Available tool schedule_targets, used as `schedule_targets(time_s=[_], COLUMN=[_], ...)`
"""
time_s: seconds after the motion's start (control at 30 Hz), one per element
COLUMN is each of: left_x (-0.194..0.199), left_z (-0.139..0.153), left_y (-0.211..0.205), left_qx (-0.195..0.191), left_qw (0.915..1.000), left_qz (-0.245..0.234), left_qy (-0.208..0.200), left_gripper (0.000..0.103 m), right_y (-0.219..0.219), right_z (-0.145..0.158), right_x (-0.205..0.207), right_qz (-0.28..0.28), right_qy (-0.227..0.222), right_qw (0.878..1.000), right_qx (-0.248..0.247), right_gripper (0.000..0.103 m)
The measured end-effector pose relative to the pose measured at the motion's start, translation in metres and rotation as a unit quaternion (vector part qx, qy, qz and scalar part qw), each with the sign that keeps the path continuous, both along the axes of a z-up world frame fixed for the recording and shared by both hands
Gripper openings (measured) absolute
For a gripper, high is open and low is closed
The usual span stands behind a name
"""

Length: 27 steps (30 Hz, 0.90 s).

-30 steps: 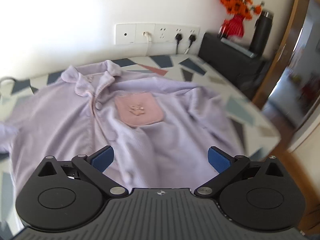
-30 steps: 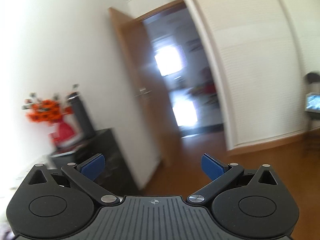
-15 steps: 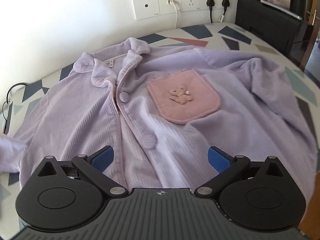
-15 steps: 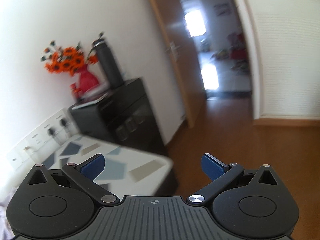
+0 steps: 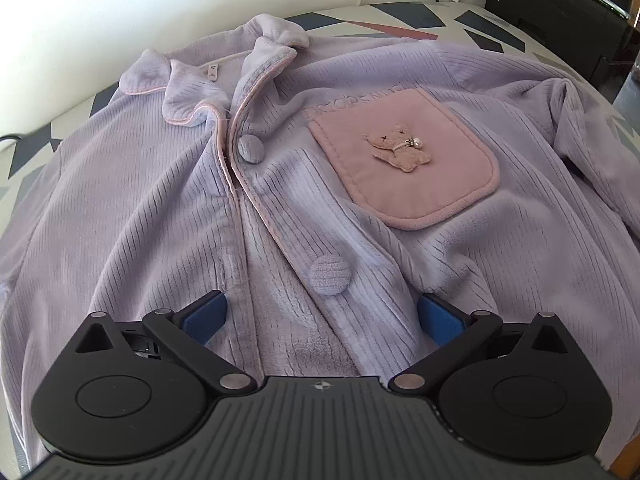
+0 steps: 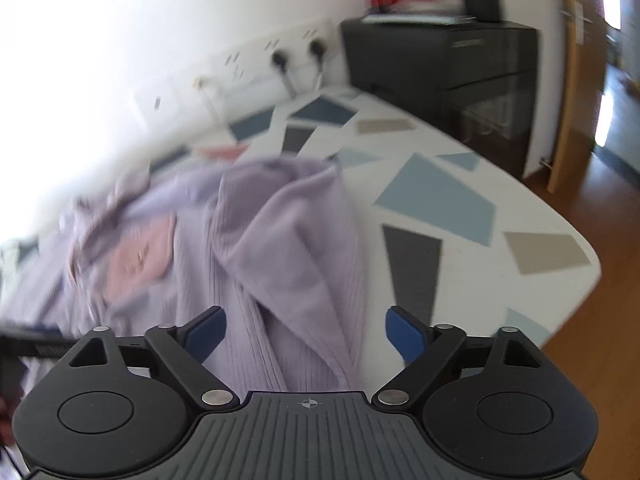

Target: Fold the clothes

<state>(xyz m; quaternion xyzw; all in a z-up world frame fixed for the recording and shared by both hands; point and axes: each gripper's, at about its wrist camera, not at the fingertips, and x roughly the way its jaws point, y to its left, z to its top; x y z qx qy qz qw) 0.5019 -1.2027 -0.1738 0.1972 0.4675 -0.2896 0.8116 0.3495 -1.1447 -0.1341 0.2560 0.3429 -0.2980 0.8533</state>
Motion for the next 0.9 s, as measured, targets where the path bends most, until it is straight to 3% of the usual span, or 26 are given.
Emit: schedule_targets(time_s=[0.03, 0.1, 0.23, 0.4, 0.5, 0.63, 0.77, 0.83, 0.87, 0.9], left_x=[0.001, 0.002, 0.004, 0.006, 0.007, 0.009, 0.01, 0.011, 0.012, 0.013], left_z=[0.0, 0.0, 0.0, -0.001, -0.001, -0.002, -0.003, -0.003, -0.002, -0.002], left_y=[0.0, -0.001, -0.006, -0.011, -0.015, -0.019, -0.024, -0.027, -0.027, -0.027], left_qx=[-0.001, 0.0, 0.005, 0.01, 0.011, 0.011, 0.01, 0.012, 0.013, 0.013], left_qw=[1.0, 0.9999, 0.9995, 0.9982, 0.9972, 0.9955, 0.9933, 0.9924, 0.9919, 0.9915], left_qz=[0.001, 0.009, 0.029, 0.054, 0.07, 0.092, 0.113, 0.12, 0.123, 0.127], left_qy=[0.002, 0.006, 0.013, 0.022, 0.024, 0.024, 0.024, 0.024, 0.026, 0.027], left_gripper=[0.103, 0.103, 0.103, 0.103, 0.103, 0.103, 0.103, 0.103, 0.103, 0.103], right_y=[-0.002, -0.007, -0.028, -0.057, -0.072, -0.089, -0.111, -0.123, -0.126, -0.129], right_z=[-0.002, -0.005, -0.013, -0.021, -0.023, -0.022, -0.012, -0.006, -0.004, -0.003], right_x=[0.004, 0.012, 0.025, 0.034, 0.035, 0.033, 0.022, 0.016, 0.016, 0.016], right_qz=[0.003, 0.009, 0.017, 0.024, 0.014, -0.002, -0.052, -0.059, -0.045, -0.031], right_qy=[0.007, 0.019, 0.026, 0.028, 0.019, 0.013, 0.001, -0.012, -0.013, -0.013], right_qw=[1.0, 1.0, 0.999, 0.997, 0.997, 0.997, 0.998, 0.997, 0.998, 0.998], right_qx=[0.004, 0.014, 0.041, 0.067, 0.078, 0.073, 0.034, 0.042, 0.05, 0.057], right_gripper=[0.078, 0.063, 0.046, 0.016, 0.006, 0.003, 0.0, 0.0, 0.001, 0.01])
